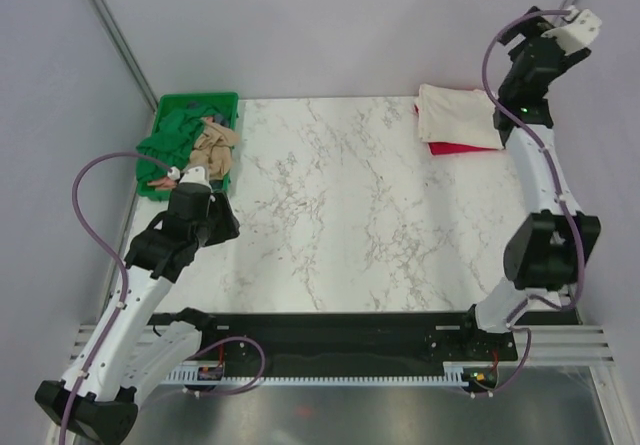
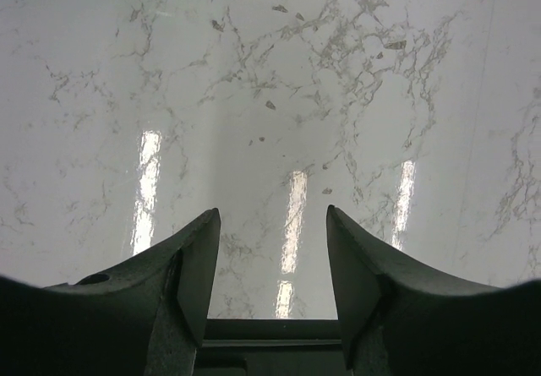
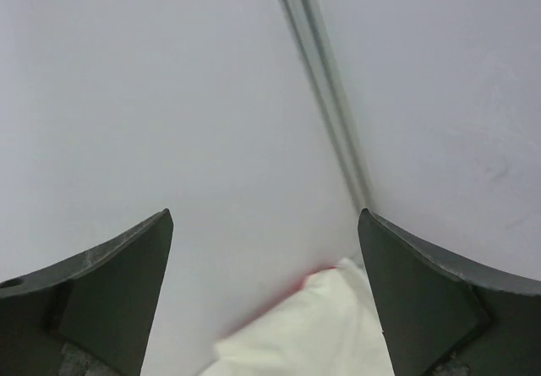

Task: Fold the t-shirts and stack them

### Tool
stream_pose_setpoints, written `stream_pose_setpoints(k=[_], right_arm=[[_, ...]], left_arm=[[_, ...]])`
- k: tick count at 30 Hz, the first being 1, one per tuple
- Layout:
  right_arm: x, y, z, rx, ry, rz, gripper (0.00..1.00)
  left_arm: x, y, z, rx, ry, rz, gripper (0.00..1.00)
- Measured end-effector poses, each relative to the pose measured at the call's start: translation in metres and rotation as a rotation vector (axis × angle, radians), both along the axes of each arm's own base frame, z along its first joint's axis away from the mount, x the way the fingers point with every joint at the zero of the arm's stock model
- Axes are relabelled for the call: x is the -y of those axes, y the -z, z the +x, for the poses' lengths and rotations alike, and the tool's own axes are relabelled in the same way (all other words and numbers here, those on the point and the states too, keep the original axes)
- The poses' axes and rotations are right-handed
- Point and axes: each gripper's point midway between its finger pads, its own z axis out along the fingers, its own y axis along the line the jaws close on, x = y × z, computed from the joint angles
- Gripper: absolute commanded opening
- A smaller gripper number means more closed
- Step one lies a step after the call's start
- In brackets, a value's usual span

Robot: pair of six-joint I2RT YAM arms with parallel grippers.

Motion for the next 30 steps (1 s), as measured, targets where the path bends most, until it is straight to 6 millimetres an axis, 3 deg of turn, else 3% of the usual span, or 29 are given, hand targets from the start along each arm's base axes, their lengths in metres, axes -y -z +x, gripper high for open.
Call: stream_pose_setpoints(k=[1, 4, 6, 8, 10, 12, 14, 16, 19, 25, 27, 30], right_arm=[[-0.008, -0.019, -0.024, 0.069, -0.033, 0.038, 0.98], [-0.035, -0.057, -0.071, 0.234, -0.169, 0.119, 0.98], [-0.058, -0.056, -0.085, 0.259, -0.269, 0.164, 0.98], [-0.091, -0.033, -0.086, 0.216, -0.368, 0.207, 0.98], [-0.131, 0.018, -0.085, 0.097, -0.471, 0.253, 0.98], [-0.175, 0.085, -0.091, -0.076, -0.563, 0.295, 0.98], [-0.214, 0.147, -0.112, -0.251, -0.646, 0.321, 0.98], [-0.245, 0.193, -0.143, -0.388, -0.718, 0.326, 0.98], [-0.282, 0.219, -0.193, -0.491, -0.822, 0.311, 0.98], [-0.357, 0.214, -0.274, -0.548, -1.042, 0.234, 0.98], [-0.372, 0.219, -0.296, -0.582, -1.077, 0.209, 0.98], [-0.375, 0.228, -0.313, -0.626, -1.068, 0.185, 0.98]], left_arm=[[0.001, 0.0, 0.0, 0.0, 0.005, -0.004, 0.61], [0.004, -0.003, 0.0, 0.01, 0.022, -0.015, 0.62], [0.005, -0.006, 0.0, 0.024, 0.03, -0.023, 0.62], [0.005, -0.01, -0.001, 0.044, 0.035, -0.03, 0.65], [0.007, -0.012, -0.002, 0.056, 0.045, -0.039, 0.66], [0.008, -0.015, -0.003, 0.07, 0.054, -0.048, 0.66], [0.009, -0.018, -0.004, 0.08, 0.063, -0.053, 0.66], [0.011, -0.019, -0.004, 0.088, 0.071, -0.061, 0.66], [0.013, -0.021, -0.004, 0.097, 0.081, -0.069, 0.66], [0.015, -0.027, -0.006, 0.121, 0.101, -0.086, 0.66], [0.016, -0.028, -0.007, 0.126, 0.107, -0.088, 0.66], [0.016, -0.029, -0.007, 0.131, 0.11, -0.088, 0.66]])
